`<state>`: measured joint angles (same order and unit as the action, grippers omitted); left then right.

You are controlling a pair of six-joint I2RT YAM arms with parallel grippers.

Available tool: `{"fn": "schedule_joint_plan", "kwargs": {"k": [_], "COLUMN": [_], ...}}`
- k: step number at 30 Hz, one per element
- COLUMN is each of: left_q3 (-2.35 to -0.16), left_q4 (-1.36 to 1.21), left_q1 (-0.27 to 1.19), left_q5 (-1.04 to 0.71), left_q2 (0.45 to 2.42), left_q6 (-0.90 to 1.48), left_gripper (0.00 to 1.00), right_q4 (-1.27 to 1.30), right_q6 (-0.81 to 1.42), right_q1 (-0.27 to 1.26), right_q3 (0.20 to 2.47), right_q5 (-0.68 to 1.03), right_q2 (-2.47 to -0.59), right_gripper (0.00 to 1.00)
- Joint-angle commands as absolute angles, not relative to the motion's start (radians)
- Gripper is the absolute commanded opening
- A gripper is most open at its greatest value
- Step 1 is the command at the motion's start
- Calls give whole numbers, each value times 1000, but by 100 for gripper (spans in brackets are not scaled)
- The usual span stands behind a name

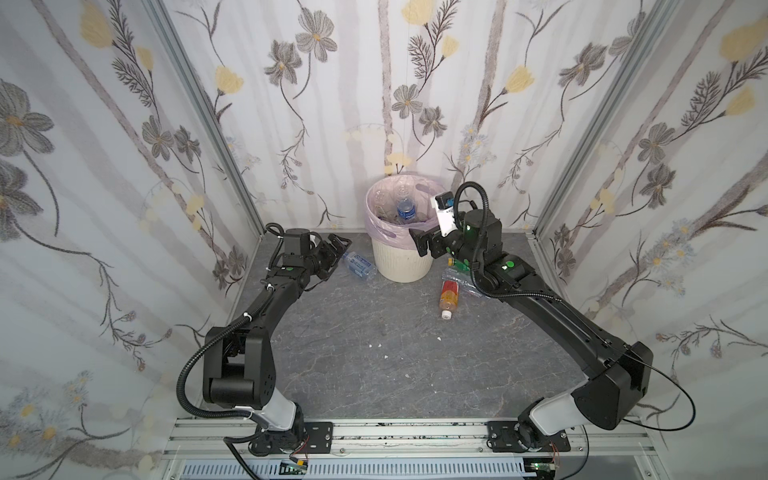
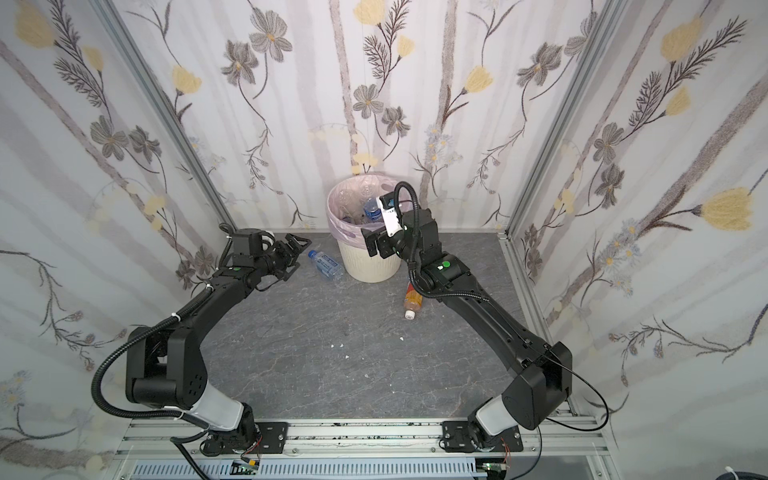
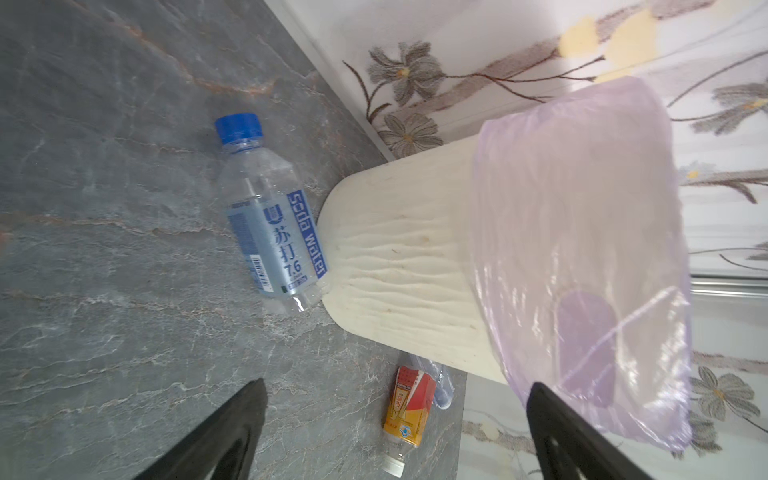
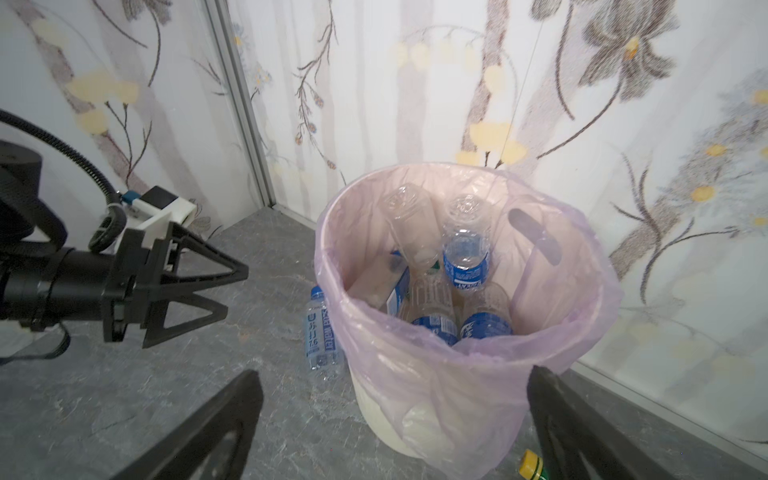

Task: Throw the plastic bottles in the bin
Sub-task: 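Lower the right gripper beside the bin while the left gripper lowers to the soda-water bottle, then grasp the soda-water bottle by its blue cap with the left gripper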

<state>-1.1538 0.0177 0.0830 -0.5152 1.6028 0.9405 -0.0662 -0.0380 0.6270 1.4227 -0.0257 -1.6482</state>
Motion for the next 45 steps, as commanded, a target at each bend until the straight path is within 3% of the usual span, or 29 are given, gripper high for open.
{"fn": "schedule_joint_plan", "kwargs": {"k": [1, 9, 21, 36, 45], "left_q3": [-1173, -1287, -1518, -1686, -1700], "left_q4": [-5, -3, 5, 5, 3], "left_q1": [80, 64, 37, 36, 42], "left_q5": [-531, -506, -440, -461, -472], "left_q2": [1650, 1850, 2125, 2320, 2353], "left_q6": [966, 888, 823, 852, 851], "left_gripper": [100, 100, 98, 78, 58], "right_q4": [46, 127, 152, 138, 147], "right_q6": [-8, 51, 89, 94, 105], "right_q1": [660, 727, 810, 844, 846], "right_q3": [1348, 1224, 1248, 1369, 1387], "right_q5": [-33, -16, -12, 11, 24], "right_q2": [-1635, -1662, -1749, -1885, -1924], "right_gripper": [100, 100, 100, 100, 100]}}
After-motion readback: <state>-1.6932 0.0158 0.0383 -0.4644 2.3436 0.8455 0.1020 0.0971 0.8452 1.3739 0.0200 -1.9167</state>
